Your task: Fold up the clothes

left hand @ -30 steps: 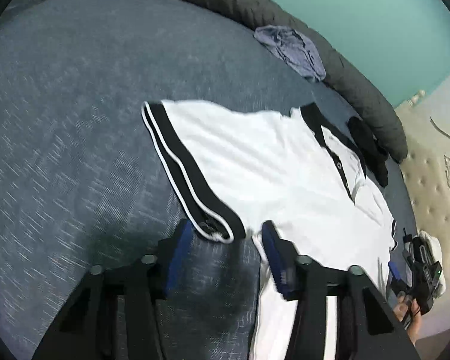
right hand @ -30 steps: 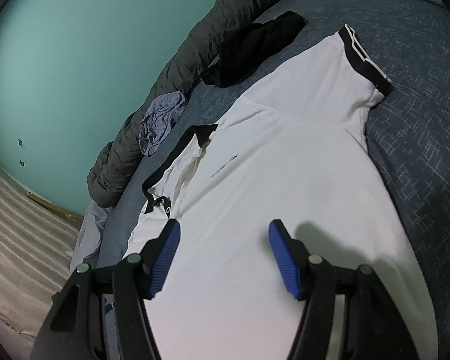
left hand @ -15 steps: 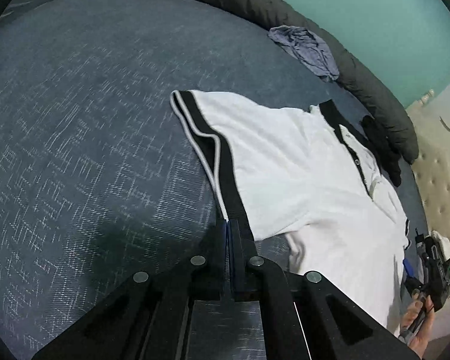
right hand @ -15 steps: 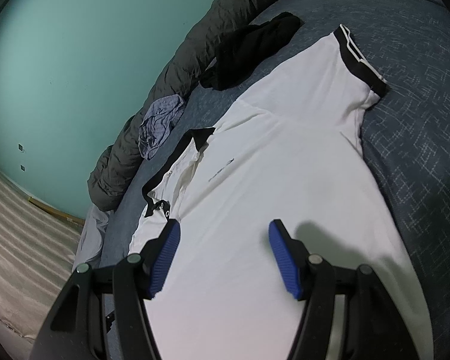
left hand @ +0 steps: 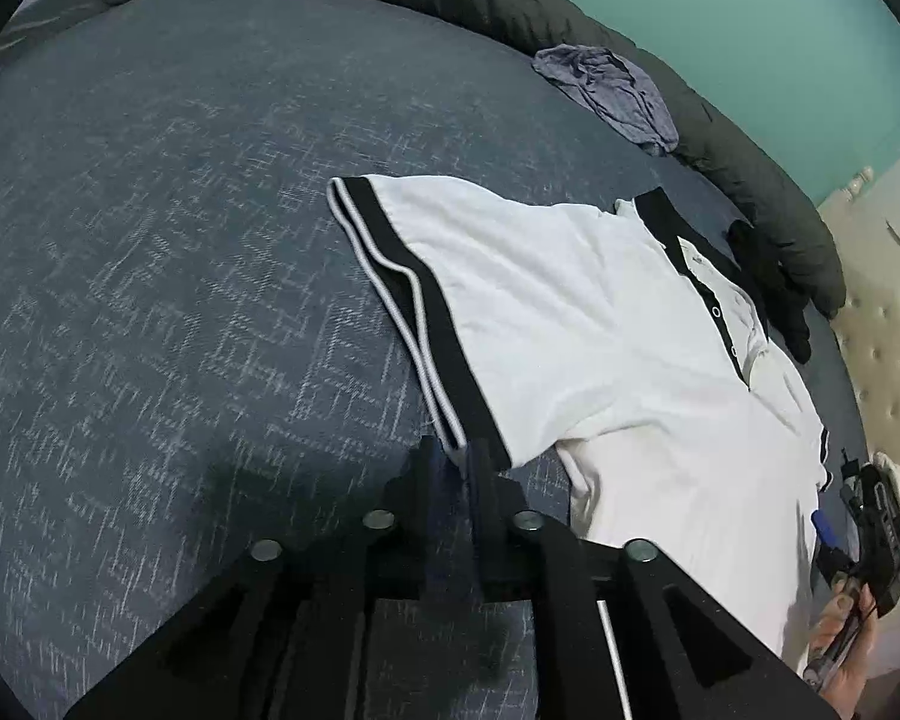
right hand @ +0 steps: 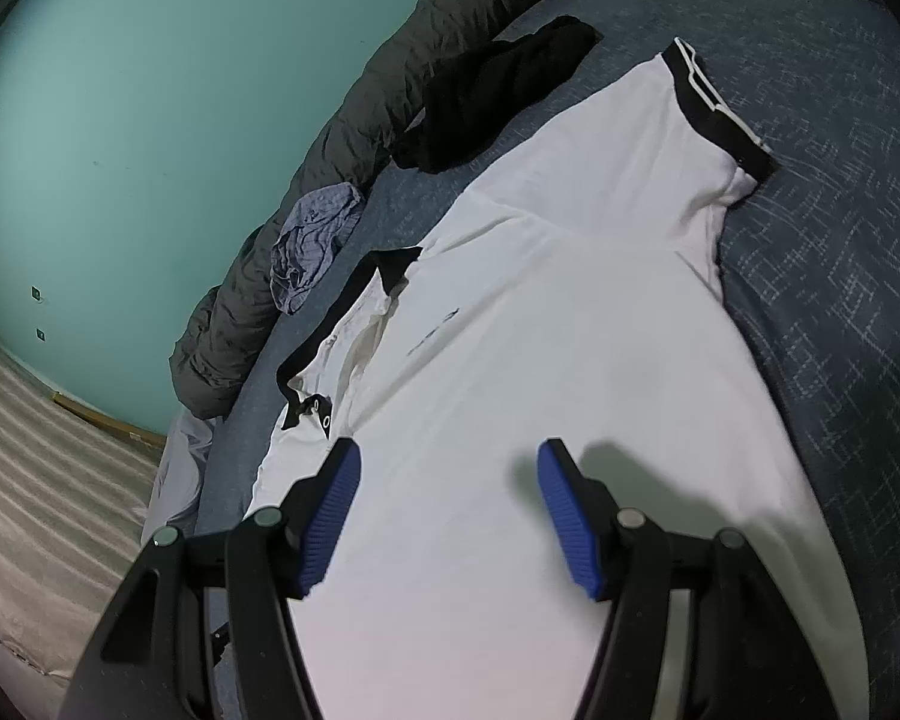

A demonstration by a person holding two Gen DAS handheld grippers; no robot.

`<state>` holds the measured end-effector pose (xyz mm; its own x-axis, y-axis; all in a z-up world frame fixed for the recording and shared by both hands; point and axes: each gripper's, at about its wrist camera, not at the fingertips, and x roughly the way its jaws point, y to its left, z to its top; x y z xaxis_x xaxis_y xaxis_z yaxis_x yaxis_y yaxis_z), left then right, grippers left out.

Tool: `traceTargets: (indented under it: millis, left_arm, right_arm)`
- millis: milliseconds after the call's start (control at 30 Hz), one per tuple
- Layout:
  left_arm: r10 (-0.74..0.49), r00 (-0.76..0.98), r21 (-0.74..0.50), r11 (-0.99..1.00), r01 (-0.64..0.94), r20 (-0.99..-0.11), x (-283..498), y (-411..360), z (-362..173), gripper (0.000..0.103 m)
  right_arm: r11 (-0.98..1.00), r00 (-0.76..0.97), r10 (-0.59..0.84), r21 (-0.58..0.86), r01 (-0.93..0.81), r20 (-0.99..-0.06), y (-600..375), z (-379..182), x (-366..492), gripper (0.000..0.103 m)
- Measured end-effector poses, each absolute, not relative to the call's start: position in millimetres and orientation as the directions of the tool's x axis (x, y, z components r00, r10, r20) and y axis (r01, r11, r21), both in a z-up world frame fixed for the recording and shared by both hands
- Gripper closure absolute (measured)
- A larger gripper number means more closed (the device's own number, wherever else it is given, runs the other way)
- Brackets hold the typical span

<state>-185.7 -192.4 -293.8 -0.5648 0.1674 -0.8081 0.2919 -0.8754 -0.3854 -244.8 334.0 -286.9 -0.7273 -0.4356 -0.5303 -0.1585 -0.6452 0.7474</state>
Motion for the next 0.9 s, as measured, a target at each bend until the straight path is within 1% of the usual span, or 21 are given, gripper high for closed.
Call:
traceTargets:
  millis: [33, 100, 267, 400, 567, 667, 733, 800, 833, 900]
  left_arm:
    - [0.167, -0.564, -0.387, -0.874, 0.296, -0.809, -183.6, -191.8, -293.4, 0.085]
    - [0.177, -0.553, -0.392, -0.871, 0.297, -0.814, -176.1, -189.8, -292.6, 0.083]
    - [0.200, -0.533, -0.399, -0.870, 0.288, -0.822, -150.4, -183.9, -283.5, 0.080]
    - [0.225, -0.503, -0.395, -0.881, 0.262, -0.834, -118.0, -178.1, -270.6, 0.070]
    - [0.257, -0.465, -0.395, -0.890, 0.228, -0.847, -75.3, -174.3, -252.3, 0.069]
    - [0.287, -0.445, -0.404, -0.893, 0.196, -0.849, -49.5, -170.1, -242.1, 0.062]
    - [0.309, -0.436, -0.419, -0.890, 0.182, -0.845, -35.9, -168.2, -236.9, 0.054]
    - [0.335, -0.433, -0.444, -0.879, 0.177, -0.837, -19.2, -168.0, -233.2, 0.050]
    - [0.342, -0.427, -0.447, -0.877, 0.175, -0.837, -15.2, -168.4, -233.1, 0.050]
    - [0.351, -0.402, -0.444, -0.881, 0.165, -0.846, -2.8, -165.7, -235.4, 0.050]
  right_arm:
    - [-0.643, -0.727, -0.436, 0.749, -0.161, -0.531, 335.0, -287.2, -244.8, 0.041]
    - [-0.643, -0.722, -0.440, 0.749, -0.162, -0.534, 336.9, -287.0, -245.5, 0.041]
    - [-0.678, -0.713, -0.440, 0.723, -0.134, -0.545, 340.1, -274.0, -238.6, 0.041]
    - [-0.699, -0.687, -0.460, 0.707, -0.111, -0.563, 341.7, -263.0, -221.3, 0.041]
    - [-0.700, -0.645, -0.511, 0.711, -0.071, -0.568, 354.5, -238.9, -188.4, 0.041]
    - [-0.732, -0.616, -0.497, 0.677, -0.081, -0.611, 371.6, -226.9, -158.8, 0.041]
    - [-0.748, -0.589, -0.489, 0.657, -0.098, -0.644, 384.7, -221.9, -139.6, 0.041]
    - [-0.778, -0.549, -0.471, 0.619, -0.112, -0.691, 395.3, -221.0, -115.3, 0.036]
    - [-0.794, -0.526, -0.460, 0.596, -0.117, -0.716, 400.2, -221.3, -102.3, 0.034]
    - [-0.821, -0.481, -0.441, 0.557, -0.124, -0.758, 408.2, -222.5, -77.8, 0.034]
